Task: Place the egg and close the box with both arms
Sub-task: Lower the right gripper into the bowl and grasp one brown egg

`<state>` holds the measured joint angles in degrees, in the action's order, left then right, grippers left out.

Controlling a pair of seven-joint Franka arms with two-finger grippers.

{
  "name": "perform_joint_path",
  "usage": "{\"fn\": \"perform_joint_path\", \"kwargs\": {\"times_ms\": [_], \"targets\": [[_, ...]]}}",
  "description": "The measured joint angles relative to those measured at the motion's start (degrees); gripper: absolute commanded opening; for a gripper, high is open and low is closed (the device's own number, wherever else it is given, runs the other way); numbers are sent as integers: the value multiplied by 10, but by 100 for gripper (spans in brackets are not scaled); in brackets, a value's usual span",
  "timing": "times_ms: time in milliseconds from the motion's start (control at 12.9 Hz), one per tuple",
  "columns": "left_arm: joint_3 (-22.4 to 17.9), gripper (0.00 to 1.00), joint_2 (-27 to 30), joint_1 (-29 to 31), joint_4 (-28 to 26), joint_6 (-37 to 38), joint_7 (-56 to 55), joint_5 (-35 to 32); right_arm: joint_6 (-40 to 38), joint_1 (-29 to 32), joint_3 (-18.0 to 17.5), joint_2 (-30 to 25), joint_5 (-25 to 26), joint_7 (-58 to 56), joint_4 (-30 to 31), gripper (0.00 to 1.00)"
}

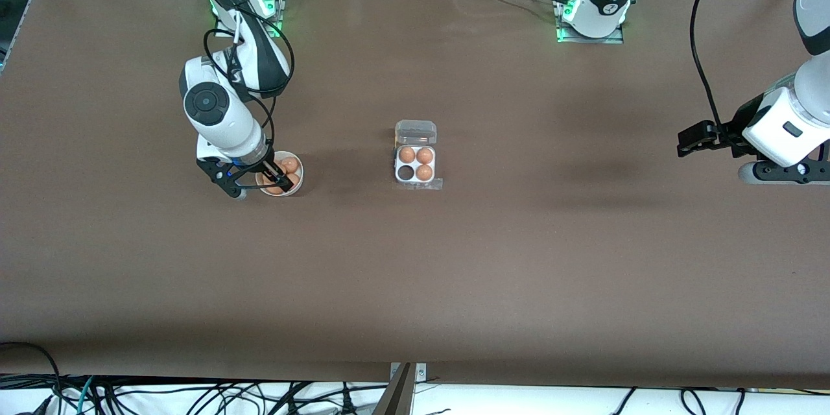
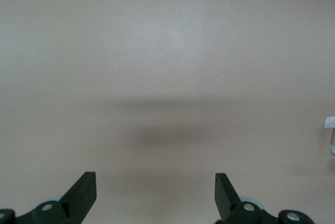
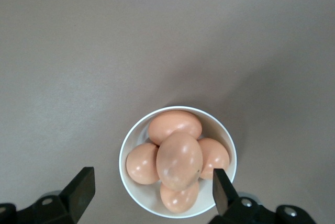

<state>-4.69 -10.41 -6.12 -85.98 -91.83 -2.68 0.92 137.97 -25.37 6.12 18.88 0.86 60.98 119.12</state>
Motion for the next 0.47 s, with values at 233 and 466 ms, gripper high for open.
{"fn": "perform_joint_path", "kwargs": {"times_ms": [233,466], "targets": [[0,100,0,0,0,0,0,0,0,0,0,10,0,0,1,100],[0,100,0,0,0,0,0,0,0,1,0,22,0,0,1,94]]}}
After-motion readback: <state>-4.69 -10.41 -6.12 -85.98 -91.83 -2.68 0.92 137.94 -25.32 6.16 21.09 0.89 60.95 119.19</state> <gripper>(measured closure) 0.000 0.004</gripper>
